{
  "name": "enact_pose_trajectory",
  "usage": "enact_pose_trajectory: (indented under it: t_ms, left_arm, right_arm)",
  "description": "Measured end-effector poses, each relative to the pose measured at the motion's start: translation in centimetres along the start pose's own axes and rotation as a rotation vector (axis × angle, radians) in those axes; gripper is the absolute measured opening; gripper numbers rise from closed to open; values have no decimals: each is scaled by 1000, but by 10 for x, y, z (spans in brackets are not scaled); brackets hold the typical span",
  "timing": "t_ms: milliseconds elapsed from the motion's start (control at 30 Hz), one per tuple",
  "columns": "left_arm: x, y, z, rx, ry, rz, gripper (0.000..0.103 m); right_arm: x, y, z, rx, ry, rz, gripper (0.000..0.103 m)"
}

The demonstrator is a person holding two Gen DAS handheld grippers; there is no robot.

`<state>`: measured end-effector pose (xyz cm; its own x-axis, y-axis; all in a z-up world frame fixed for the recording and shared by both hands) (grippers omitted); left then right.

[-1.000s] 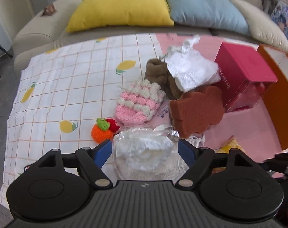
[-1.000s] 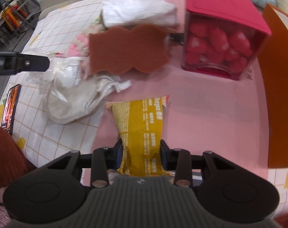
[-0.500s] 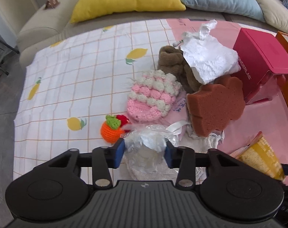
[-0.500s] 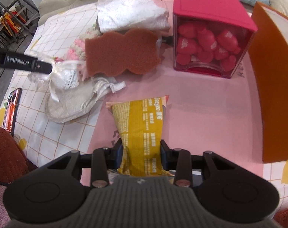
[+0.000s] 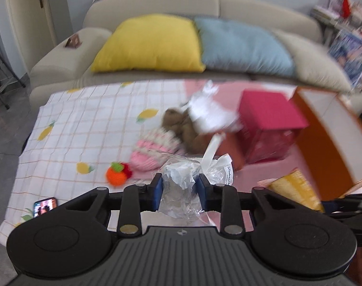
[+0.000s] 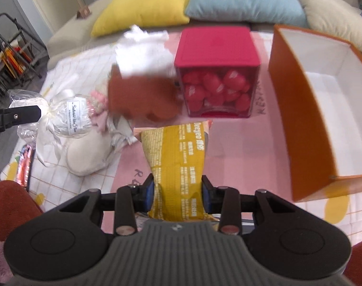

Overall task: Organize soft objects
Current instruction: 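Grasp the yellow packet with the right gripper while the left grasps the plastic bag, then carry both items into the orange box and open both grippers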

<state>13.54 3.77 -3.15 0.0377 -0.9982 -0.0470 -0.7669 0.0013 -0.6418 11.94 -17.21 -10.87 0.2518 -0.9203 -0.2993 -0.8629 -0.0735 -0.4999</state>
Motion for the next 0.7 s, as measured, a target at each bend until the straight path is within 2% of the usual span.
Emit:
enact_pose_trajectory:
  t_ms: [233, 400, 567, 700]
  left_arm:
    - [43, -17, -46, 128, 123, -20, 34]
    - [91, -33, -54, 184, 194, 57, 34]
    - [148, -50, -47, 201, 262, 128, 34]
    - [203, -64, -43, 251, 291, 203, 34]
  right_arm:
    - [21, -8, -64, 107, -40, 34, 38]
    - [53, -25, -109, 204, -22, 89, 38]
    - [106, -41, -140, 263, 87, 148, 38]
    - [150, -48, -149, 259, 156, 203, 38]
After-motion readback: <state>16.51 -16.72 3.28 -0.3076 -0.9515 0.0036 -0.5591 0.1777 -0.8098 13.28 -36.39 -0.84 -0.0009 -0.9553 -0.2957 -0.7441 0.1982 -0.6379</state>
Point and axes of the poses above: each gripper's, at about its wrist camera, not at the fingertips, and z roughly the way its jaws point, x to its right, y to its underside, the point moved 4 cm from there along z, roughly the way its jaws point, and after that the axes turned 5 degrees about -y, right-handed, at the moved point
